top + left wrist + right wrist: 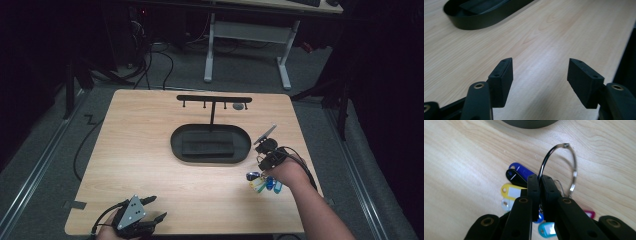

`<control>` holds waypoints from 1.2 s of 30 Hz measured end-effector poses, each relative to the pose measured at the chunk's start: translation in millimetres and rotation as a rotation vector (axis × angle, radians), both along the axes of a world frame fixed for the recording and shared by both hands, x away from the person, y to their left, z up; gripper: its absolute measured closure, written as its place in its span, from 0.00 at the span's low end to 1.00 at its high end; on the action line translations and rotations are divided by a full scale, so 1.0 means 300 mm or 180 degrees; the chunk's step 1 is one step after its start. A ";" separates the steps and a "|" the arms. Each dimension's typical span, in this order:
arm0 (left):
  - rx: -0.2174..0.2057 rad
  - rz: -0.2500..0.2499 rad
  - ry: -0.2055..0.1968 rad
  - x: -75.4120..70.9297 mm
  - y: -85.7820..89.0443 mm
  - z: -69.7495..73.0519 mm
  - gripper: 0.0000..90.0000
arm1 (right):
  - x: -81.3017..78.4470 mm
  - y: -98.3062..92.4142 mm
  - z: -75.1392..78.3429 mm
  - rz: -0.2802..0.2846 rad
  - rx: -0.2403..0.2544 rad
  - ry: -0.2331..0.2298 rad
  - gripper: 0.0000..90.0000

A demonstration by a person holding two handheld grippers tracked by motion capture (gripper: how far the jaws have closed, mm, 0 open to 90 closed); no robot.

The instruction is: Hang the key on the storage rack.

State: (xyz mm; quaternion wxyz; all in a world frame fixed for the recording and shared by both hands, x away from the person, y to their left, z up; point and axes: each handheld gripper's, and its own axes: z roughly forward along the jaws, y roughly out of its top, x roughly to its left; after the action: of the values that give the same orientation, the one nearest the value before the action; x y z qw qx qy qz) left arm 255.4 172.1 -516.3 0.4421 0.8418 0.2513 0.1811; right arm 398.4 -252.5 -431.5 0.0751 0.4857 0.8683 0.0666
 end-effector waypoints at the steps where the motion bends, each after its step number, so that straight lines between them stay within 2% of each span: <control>1: 0.0009 0.0053 0.0010 0.003 0.004 -0.002 0.42 | -0.007 0.000 0.013 0.0004 -0.0016 -0.0014 0.97; 4: -0.0002 0.0160 0.0021 0.009 0.013 -0.004 0.40 | -0.026 0.001 0.061 0.0121 -0.0052 -0.0083 0.98; 6: 0.0016 0.0246 0.0039 0.014 0.020 -0.004 0.39 | -0.044 0.003 0.111 0.0172 -0.0058 -0.0126 0.98; 7: 0.0016 0.0246 0.0039 0.014 0.020 -0.004 0.39 | -0.044 0.003 0.111 0.0172 -0.0058 -0.0126 0.98; 10: 0.0029 0.0307 0.0070 0.022 0.025 -0.010 0.38 | -0.069 0.006 0.181 0.0206 -0.0048 -0.0200 0.98; 14: 0.0010 0.0323 0.0090 0.024 0.028 -0.010 0.37 | -0.091 0.011 0.239 0.0259 -0.0091 -0.0226 0.98; 15: 0.0010 0.0323 0.0090 0.024 0.028 -0.010 0.37 | -0.091 0.011 0.239 0.0259 -0.0091 -0.0226 0.98; 16: -0.0006 0.0326 0.0084 0.023 0.029 -0.009 0.37 | -0.100 0.014 0.266 0.0295 -0.0095 -0.0243 0.98; 17: -0.0006 0.0326 0.0084 0.023 0.029 -0.009 0.37 | -0.100 0.014 0.266 0.0295 -0.0095 -0.0243 0.98; 20: -0.0002 0.0357 0.0084 0.024 0.033 -0.008 0.37 | -0.114 0.022 0.323 0.0324 -0.0111 -0.0258 0.98; 26: -0.0023 0.0398 0.0102 0.032 0.039 -0.010 0.36 | -0.128 0.030 0.379 0.0351 -0.0130 -0.0289 0.98; 33: 0.0007 0.0445 0.0080 0.037 0.048 -0.012 0.34 | -0.122 0.038 0.396 0.0378 -0.0151 -0.0286 0.98; 34: 0.0014 0.0454 0.0067 0.038 0.049 -0.013 0.34 | -0.122 0.044 0.401 0.0338 -0.0136 -0.0273 0.98; 36: 0.0010 0.0484 0.0065 0.042 0.055 -0.014 0.34 | -0.118 0.046 0.406 0.0405 -0.0132 -0.0291 0.98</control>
State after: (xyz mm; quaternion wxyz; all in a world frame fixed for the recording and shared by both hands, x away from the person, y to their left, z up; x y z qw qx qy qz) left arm 268.2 188.6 -520.5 0.4231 0.8228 0.3187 0.2060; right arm 362.9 -238.7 -309.6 0.1203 0.4244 0.8943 0.0754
